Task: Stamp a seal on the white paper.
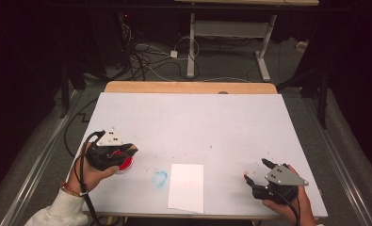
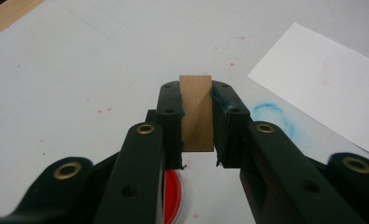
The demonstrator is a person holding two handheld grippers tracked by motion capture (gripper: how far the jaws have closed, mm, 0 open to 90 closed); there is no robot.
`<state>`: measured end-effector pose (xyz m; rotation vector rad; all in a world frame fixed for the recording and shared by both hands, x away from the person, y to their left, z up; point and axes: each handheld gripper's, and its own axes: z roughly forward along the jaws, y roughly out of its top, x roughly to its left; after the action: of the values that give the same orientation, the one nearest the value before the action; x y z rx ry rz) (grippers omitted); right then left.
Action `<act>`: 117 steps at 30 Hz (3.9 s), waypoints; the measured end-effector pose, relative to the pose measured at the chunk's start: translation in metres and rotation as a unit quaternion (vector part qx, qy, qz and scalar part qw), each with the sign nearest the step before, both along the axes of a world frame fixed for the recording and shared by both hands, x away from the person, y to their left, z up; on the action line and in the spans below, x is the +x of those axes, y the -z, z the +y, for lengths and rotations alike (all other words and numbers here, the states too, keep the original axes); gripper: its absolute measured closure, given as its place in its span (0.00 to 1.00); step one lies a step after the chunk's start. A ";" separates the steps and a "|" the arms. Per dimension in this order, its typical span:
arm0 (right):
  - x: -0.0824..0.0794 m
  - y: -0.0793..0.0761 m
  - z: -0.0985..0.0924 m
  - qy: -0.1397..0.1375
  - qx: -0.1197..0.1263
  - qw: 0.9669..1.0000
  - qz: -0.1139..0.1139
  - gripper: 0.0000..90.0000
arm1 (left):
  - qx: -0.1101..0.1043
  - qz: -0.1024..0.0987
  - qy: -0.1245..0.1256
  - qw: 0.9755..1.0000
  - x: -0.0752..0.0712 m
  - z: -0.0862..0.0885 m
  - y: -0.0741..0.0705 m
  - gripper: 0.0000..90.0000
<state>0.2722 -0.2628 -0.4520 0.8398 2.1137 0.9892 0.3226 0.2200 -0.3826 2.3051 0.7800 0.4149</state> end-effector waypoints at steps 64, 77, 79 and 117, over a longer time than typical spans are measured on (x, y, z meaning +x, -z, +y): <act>0.000 0.004 0.005 -0.010 -0.014 1.000 0.012 0.24 | 0.096 0.069 0.195 0.974 0.013 -0.146 0.059 0.82; -0.001 0.004 0.006 -0.011 -0.018 1.000 0.011 0.24 | 0.085 0.100 0.193 0.972 0.020 -0.145 0.075 0.82; -0.001 0.003 0.005 -0.010 -0.016 1.000 0.010 0.24 | 0.081 0.104 0.192 0.972 0.021 -0.145 0.076 0.82; -0.001 0.004 0.005 -0.009 -0.026 1.000 0.011 0.24 | 0.045 0.129 0.184 0.973 0.027 -0.138 0.082 0.82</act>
<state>0.2714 -0.2578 -0.4557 0.8103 2.1607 0.9347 0.3496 0.0817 -0.4646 2.5515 0.4397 -0.0192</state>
